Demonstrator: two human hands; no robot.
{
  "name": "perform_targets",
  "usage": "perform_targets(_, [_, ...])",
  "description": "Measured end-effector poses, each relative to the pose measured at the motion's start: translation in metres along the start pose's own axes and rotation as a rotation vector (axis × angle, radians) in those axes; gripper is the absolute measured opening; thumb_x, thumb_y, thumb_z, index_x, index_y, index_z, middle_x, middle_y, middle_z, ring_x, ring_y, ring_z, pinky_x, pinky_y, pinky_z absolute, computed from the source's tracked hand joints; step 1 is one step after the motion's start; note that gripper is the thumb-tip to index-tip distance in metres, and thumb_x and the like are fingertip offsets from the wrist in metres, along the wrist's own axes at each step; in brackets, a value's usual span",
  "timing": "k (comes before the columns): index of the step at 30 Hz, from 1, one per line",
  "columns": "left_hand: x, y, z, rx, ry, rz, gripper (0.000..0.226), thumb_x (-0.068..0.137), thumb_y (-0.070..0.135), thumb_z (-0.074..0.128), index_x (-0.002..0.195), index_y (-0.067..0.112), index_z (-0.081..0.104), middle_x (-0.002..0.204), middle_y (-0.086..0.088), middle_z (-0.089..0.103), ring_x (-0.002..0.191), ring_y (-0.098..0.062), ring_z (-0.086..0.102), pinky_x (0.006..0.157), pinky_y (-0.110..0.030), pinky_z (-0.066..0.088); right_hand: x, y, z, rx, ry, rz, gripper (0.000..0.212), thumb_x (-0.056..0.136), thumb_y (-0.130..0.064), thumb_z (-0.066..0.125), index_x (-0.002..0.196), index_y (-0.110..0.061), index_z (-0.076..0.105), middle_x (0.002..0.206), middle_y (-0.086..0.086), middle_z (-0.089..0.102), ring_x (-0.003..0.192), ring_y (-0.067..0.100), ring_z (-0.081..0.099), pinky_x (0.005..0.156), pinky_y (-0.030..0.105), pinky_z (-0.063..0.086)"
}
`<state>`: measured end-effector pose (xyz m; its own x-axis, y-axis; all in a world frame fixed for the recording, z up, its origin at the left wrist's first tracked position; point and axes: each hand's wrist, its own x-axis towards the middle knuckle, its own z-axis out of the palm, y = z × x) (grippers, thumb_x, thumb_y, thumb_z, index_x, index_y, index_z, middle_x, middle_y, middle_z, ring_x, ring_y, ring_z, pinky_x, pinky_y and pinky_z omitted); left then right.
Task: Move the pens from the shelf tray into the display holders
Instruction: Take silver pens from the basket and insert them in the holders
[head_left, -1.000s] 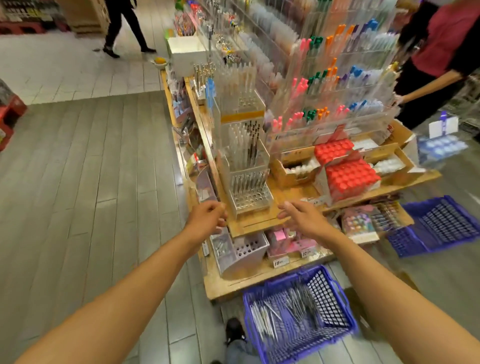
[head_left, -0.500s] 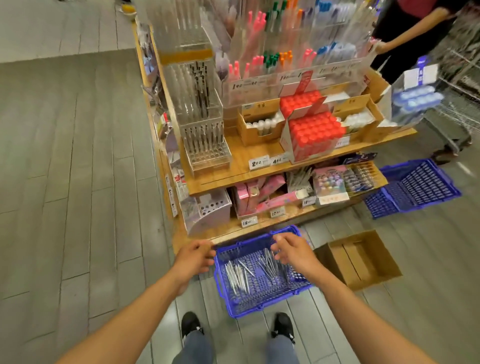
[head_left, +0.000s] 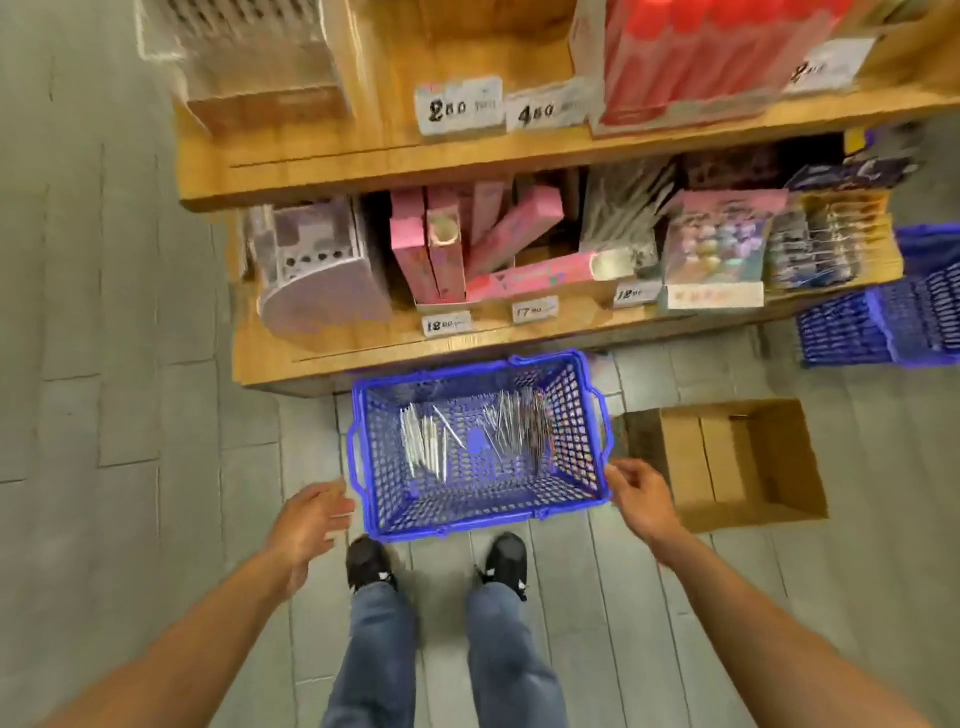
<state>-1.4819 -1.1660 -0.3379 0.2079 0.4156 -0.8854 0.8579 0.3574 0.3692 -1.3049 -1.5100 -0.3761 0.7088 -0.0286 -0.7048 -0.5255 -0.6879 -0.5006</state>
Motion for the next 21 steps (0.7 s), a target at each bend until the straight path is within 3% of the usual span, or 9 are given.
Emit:
perform_targets(2, [0.045, -0.021, 0.008, 0.062, 0.098, -0.014, 0.029, 0.097, 0.041, 0.057, 0.112, 0.017, 0.061, 0.102, -0.006, 0.066, 0.087, -0.022, 0.057, 0.071, -0.033, 0.040, 0.042, 0.030, 0.012, -0.006, 0.004, 0.090, 0.032, 0.093, -0.007, 0.063, 0.116, 0.013, 0.054, 0.095, 0.022, 0.063, 0.074, 0.020, 0.056, 0.061, 0.004, 0.043])
perform_targets(3, [0.068, -0.030, 0.011, 0.091, 0.147, -0.023, 0.037, 0.095, 0.044, 0.060, 0.116, 0.014, 0.061, 0.099, -0.006, 0.065, 0.084, -0.022, 0.057, 0.069, -0.032, 0.041, 0.063, 0.044, 0.019, 0.001, 0.010, 0.129, 0.037, 0.092, -0.012, 0.066, 0.119, 0.009, 0.053, 0.102, 0.022, 0.064, 0.081, 0.023, 0.059, 0.070, 0.009, 0.046])
perform_targets(4, [0.091, -0.039, 0.015, 0.115, 0.177, -0.043, 0.048, 0.092, 0.047, 0.063, 0.123, 0.010, 0.058, 0.103, -0.009, 0.065, 0.088, -0.024, 0.058, 0.073, -0.033, 0.044, 0.083, 0.057, 0.024, -0.037, 0.018, 0.154, 0.042, 0.091, -0.021, 0.068, 0.122, 0.004, 0.053, 0.110, 0.020, 0.064, 0.091, 0.028, 0.061, 0.081, 0.020, 0.049])
perform_targets(6, [0.135, -0.054, 0.022, 0.144, 0.207, -0.092, 0.070, 0.090, 0.052, 0.064, 0.139, 0.007, 0.045, 0.129, -0.016, 0.059, 0.115, -0.032, 0.056, 0.098, -0.041, 0.043, 0.122, 0.079, 0.031, -0.118, 0.026, 0.197, 0.051, 0.089, -0.034, 0.069, 0.126, -0.004, 0.052, 0.120, 0.015, 0.061, 0.105, 0.031, 0.058, 0.094, 0.040, 0.048])
perform_targets(9, [0.192, -0.067, 0.036, 0.091, 0.248, -0.097, 0.084, 0.090, 0.051, 0.065, 0.151, 0.007, 0.028, 0.148, -0.019, 0.045, 0.134, -0.032, 0.045, 0.110, -0.045, 0.033, 0.172, 0.099, 0.044, -0.091, 0.030, 0.242, 0.069, 0.086, -0.039, 0.071, 0.139, -0.006, 0.041, 0.133, 0.014, 0.055, 0.118, 0.034, 0.055, 0.101, 0.047, 0.046])
perform_targets(12, [0.235, -0.074, 0.051, 0.007, 0.277, -0.108, 0.078, 0.093, 0.049, 0.061, 0.151, 0.007, 0.030, 0.143, -0.012, 0.049, 0.128, -0.029, 0.049, 0.107, -0.046, 0.035, 0.213, 0.114, 0.062, -0.006, 0.060, 0.252, 0.072, 0.083, -0.040, 0.073, 0.138, -0.007, 0.040, 0.131, 0.014, 0.056, 0.119, 0.034, 0.056, 0.101, 0.051, 0.046])
perform_targets(15, [0.260, -0.082, 0.063, -0.145, 0.209, -0.162, 0.050, 0.100, 0.043, 0.053, 0.136, 0.008, 0.053, 0.109, -0.006, 0.059, 0.079, -0.019, 0.058, 0.073, -0.038, 0.049, 0.232, 0.121, 0.079, 0.097, 0.121, 0.255, 0.025, 0.085, -0.033, 0.073, 0.095, -0.016, 0.059, 0.099, 0.005, 0.067, 0.092, 0.027, 0.068, 0.082, 0.043, 0.056])
perform_targets(17, [0.269, -0.089, 0.063, -0.225, 0.213, -0.172, 0.043, 0.102, 0.035, 0.050, 0.136, 0.009, 0.054, 0.108, -0.004, 0.062, 0.069, -0.014, 0.057, 0.062, -0.033, 0.052, 0.233, 0.120, 0.087, 0.170, 0.150, 0.254, 0.020, 0.087, -0.029, 0.072, 0.080, -0.023, 0.054, 0.087, -0.001, 0.067, 0.080, 0.020, 0.068, 0.078, 0.042, 0.058])
perform_targets(21, [0.267, -0.094, 0.056, -0.374, 0.224, -0.194, 0.035, 0.101, 0.027, 0.056, 0.129, 0.006, 0.059, 0.119, -0.010, 0.070, 0.086, -0.021, 0.071, 0.083, -0.049, 0.058, 0.217, 0.116, 0.093, 0.292, 0.169, 0.294, 0.020, 0.088, -0.028, 0.071, 0.083, -0.022, 0.053, 0.089, 0.001, 0.067, 0.086, 0.023, 0.068, 0.082, 0.045, 0.058])
